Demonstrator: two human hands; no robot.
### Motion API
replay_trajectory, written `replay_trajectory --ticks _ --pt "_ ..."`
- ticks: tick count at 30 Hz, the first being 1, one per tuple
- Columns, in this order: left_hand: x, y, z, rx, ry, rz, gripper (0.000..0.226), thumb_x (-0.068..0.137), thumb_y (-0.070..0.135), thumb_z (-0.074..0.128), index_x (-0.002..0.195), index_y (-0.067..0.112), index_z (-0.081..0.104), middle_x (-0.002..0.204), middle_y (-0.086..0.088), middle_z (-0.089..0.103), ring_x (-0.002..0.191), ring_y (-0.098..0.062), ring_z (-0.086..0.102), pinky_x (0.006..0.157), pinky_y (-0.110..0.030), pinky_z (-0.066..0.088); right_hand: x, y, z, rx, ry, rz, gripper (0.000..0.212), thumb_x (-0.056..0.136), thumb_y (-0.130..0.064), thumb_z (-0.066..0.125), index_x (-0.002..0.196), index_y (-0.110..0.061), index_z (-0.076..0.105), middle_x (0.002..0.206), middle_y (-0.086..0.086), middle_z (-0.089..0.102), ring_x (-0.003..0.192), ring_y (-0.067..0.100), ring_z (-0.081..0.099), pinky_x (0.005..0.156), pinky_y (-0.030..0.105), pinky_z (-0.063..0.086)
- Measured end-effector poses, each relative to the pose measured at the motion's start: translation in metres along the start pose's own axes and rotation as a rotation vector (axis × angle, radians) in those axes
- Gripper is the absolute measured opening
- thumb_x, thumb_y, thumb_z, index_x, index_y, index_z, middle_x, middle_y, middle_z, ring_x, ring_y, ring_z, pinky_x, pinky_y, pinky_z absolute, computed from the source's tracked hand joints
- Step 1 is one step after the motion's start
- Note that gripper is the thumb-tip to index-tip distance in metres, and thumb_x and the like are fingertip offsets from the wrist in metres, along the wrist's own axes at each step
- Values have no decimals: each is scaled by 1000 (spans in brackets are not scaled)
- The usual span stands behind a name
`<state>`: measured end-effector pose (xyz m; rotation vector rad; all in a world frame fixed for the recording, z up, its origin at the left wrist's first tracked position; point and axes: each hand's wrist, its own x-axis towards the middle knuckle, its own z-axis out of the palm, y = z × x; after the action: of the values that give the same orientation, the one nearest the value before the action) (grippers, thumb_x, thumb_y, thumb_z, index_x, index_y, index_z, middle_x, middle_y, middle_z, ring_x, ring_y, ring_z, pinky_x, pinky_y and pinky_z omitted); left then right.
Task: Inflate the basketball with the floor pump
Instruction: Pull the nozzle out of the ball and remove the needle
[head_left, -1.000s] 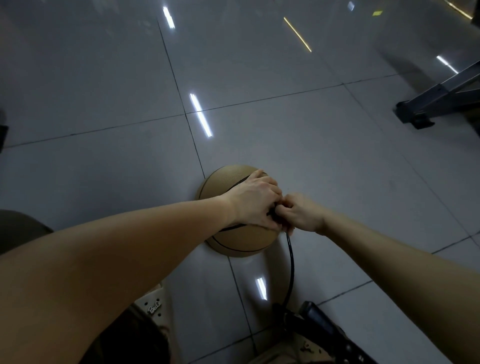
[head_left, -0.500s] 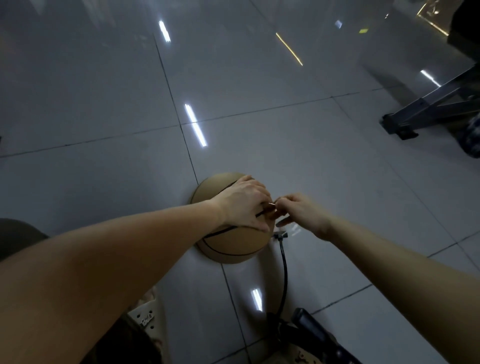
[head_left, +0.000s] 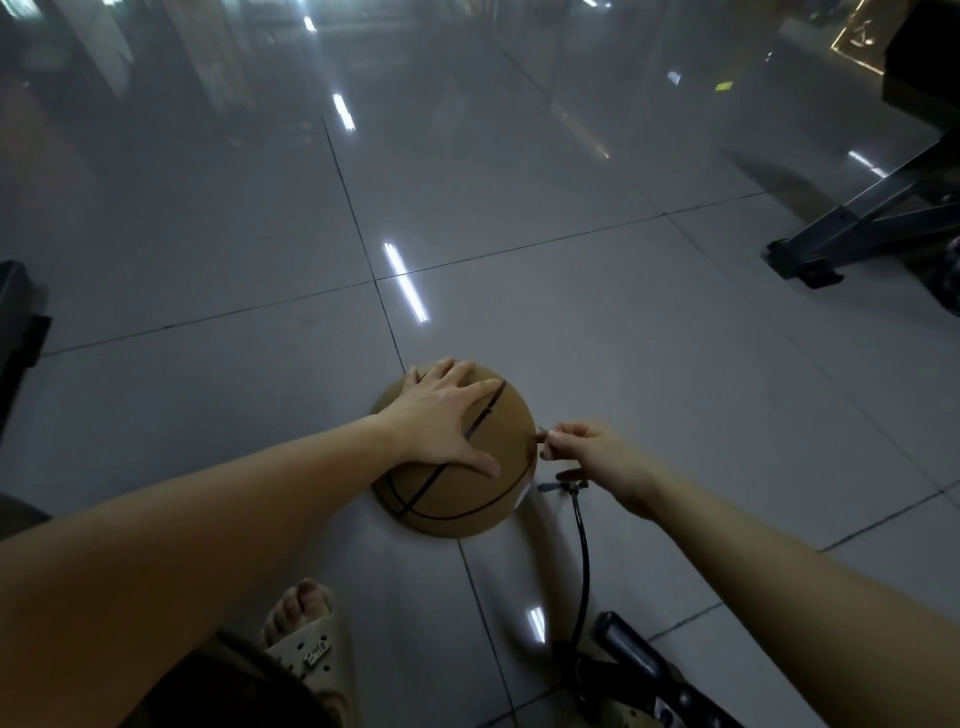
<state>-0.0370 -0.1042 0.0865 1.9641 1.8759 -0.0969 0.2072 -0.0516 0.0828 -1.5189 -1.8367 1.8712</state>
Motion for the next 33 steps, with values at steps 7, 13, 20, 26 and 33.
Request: replay_trajectory --ticks 7,13,20,26,33 --pt "-16 6 3 105 23 19 121 67 94 56 163 40 6 172 -7 4 158 -28 0 126 -50 3 -5 51 -17 -57 185 470 22 93 -12 61 114 -8 62 120 17 57 109 31 57 83 45 48" --pt "-22 14 0 119 27 7 121 68 94 56 163 40 7 172 -7 4 158 -28 1 126 -48 2 -5 70 -5 0 -24 534 38 92 -18 59 128 -7 57 133 15 49 114 33 56 91 56 47" --pt "-27 22 -1 111 34 6 119 69 93 56 163 38 8 172 -7 7 158 -28 2 126 -46 2 -16 73 -1 130 25 461 18 92 -21 52 80 -13 62 92 12 69 89 28 68 94 46 45" --pt "-24 47 -3 64 110 39 97 81 83 55 161 35 27 170 -7 16 156 -28 10 126 -47 7 -38 58 -7 389 81 352 15 91 -15 54 78 -11 61 93 14 66 90 28 63 82 42 50" --pt "-10 69 0 75 44 40 82 85 70 59 154 30 42 160 -4 35 153 -29 19 126 -54 11 -73 40 -26 377 187 160 22 102 -20 50 90 -9 65 103 13 69 95 26 69 101 51 48"
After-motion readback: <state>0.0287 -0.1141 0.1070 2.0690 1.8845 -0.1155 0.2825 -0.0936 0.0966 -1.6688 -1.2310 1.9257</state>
